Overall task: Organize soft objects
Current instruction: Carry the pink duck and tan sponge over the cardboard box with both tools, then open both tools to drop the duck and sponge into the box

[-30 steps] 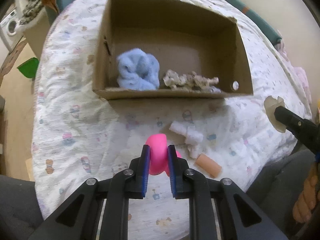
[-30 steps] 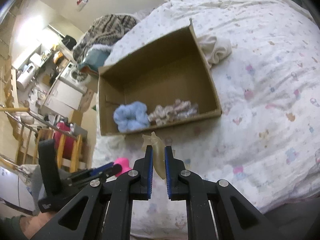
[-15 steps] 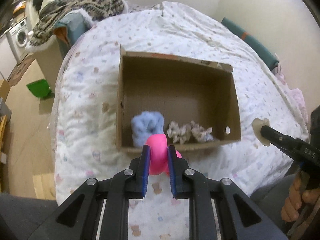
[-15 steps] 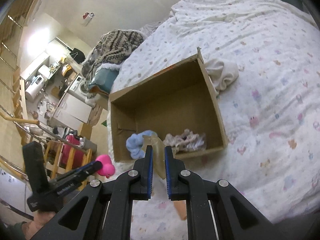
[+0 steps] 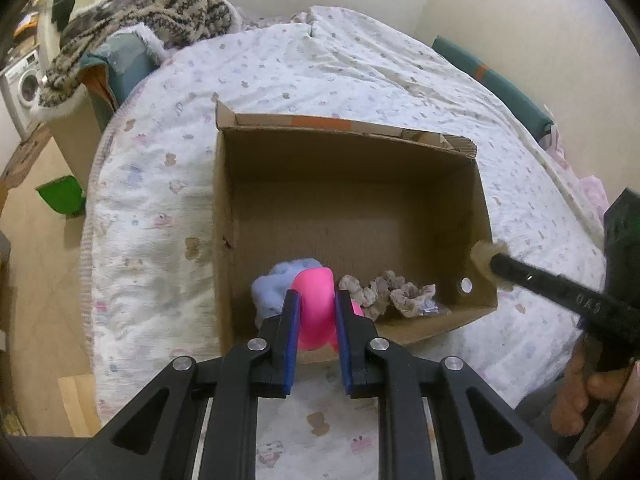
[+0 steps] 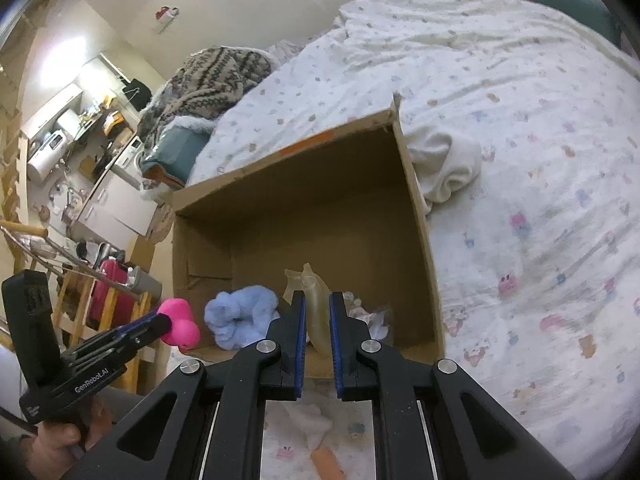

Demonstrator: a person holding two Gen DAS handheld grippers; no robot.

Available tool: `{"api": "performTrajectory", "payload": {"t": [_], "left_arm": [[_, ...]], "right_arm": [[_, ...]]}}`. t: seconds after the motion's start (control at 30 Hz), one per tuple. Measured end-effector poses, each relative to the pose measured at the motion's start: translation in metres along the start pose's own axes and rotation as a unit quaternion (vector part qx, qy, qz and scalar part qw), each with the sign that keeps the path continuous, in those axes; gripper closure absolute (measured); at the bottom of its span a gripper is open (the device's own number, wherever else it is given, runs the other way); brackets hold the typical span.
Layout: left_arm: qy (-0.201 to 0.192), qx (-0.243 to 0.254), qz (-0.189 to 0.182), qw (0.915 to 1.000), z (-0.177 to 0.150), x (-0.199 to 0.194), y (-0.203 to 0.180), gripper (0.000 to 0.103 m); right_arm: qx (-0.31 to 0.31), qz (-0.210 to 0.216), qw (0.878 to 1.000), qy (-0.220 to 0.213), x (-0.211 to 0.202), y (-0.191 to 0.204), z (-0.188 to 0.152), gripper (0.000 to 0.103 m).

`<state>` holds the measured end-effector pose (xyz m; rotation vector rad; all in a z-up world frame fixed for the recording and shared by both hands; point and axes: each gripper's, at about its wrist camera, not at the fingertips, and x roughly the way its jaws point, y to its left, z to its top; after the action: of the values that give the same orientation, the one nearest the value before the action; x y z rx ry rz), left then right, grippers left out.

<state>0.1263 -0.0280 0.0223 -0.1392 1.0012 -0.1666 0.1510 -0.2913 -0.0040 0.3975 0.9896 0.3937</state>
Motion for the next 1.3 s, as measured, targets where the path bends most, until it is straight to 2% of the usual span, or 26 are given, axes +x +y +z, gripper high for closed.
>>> {"api": "performTrajectory", "payload": {"t": [0.2,0.33,0.53,0.67,0.8,0.93,1.03,1.3], "left_arm": [[0.000,0.016,-0.004,0.9999,0.001,0.010,-0.009,0.087],[-0.009,0.025,-0.005,0.9996,0.005,0.014,-0.009,0.087],[-0.042,0.021,0.011,0.9988,0.008,0.022,0.003,0.087],[-0.027,-0.018,0.002,0.9995,0.008,0.036,0.013,0.087],[-0.042,0.013,0.013,0.9990,0.008,0.037,0.001,0.087],[-0.032,0.026,0.001,0.9992,0.006,0.043,-0.010,0.087],[-0.031,0.041,0.014,0.9986,0.003,0.046,-0.016,0.087],[-0.031,0.035,0.017,0.9987,0.000,0.049,-0.014,0.087]], "right_arm": [[-0.015,-0.010,1.000,0.006,0.004,0.004,-0.006,0.090],[-0.003,-0.009,1.000,0.006,0.006,-0.001,-0.007,0.090],[-0.005,-0.020,1.000,0.005,0.013,-0.001,-0.009,0.090],[-0.021,-0.042,0.999,0.019,0.023,-0.001,-0.012,0.090],[-0.020,-0.054,0.998,0.033,0.031,-0.006,-0.014,0.090],[-0.023,-0.061,0.997,0.048,0.040,-0.005,-0.016,0.089],[-0.029,-0.066,0.996,0.054,0.042,-0.004,-0.019,0.088],[-0.043,-0.072,0.995,0.062,0.045,-0.001,-0.021,0.085]]}}
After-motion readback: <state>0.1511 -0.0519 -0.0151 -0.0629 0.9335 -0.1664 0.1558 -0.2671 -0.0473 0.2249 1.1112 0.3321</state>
